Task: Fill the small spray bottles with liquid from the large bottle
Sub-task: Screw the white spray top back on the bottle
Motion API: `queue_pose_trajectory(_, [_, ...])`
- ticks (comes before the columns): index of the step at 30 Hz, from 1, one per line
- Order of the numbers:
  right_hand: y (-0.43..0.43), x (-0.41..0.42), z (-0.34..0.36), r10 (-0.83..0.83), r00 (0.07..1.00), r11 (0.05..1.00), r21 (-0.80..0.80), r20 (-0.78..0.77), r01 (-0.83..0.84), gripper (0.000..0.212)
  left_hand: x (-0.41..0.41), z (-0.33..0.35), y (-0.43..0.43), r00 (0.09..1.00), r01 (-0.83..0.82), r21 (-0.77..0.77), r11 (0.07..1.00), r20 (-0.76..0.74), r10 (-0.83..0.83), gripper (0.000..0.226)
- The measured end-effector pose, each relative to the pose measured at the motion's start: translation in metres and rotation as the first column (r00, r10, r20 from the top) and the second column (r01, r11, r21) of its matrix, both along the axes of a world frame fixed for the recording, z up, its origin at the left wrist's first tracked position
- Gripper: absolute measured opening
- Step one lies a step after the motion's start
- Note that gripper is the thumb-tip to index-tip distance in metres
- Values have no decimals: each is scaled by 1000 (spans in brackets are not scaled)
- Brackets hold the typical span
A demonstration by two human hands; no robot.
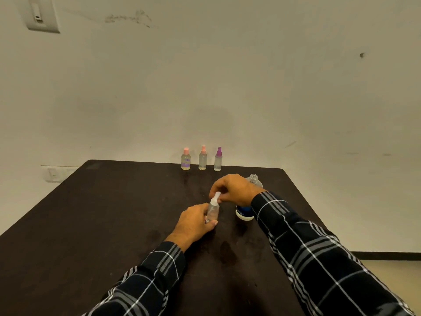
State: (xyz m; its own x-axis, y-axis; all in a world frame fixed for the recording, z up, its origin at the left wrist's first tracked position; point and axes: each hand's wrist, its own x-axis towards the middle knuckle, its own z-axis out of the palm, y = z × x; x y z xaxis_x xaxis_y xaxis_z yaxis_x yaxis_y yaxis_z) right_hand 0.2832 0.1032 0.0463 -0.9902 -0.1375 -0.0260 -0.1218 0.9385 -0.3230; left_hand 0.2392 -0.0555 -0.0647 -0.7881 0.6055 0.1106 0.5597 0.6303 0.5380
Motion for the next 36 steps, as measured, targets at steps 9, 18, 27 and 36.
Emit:
queue_pose_trajectory(9, [-1,6,-42,-242,970,888,-404,0,222,27,1,1,-2,999,10,24,1000,40,-11,37])
queue_pose_trajectory(18, [2,3,-35,-96,994,926,-361,51,108,28,3,4,-4,998,9,39,999,57,-11,39])
queue_pose_trajectory(27, [-5,0,-27,-162,987,983,-86,-16,160,23,3,4,-3,999,3,7,1000,44,-4,36])
queue_pose_trajectory(36, [-4,10,-55,-223,975,940,-266,-3,215,57,3,4,-5,998,16,41,999,66,-19,21])
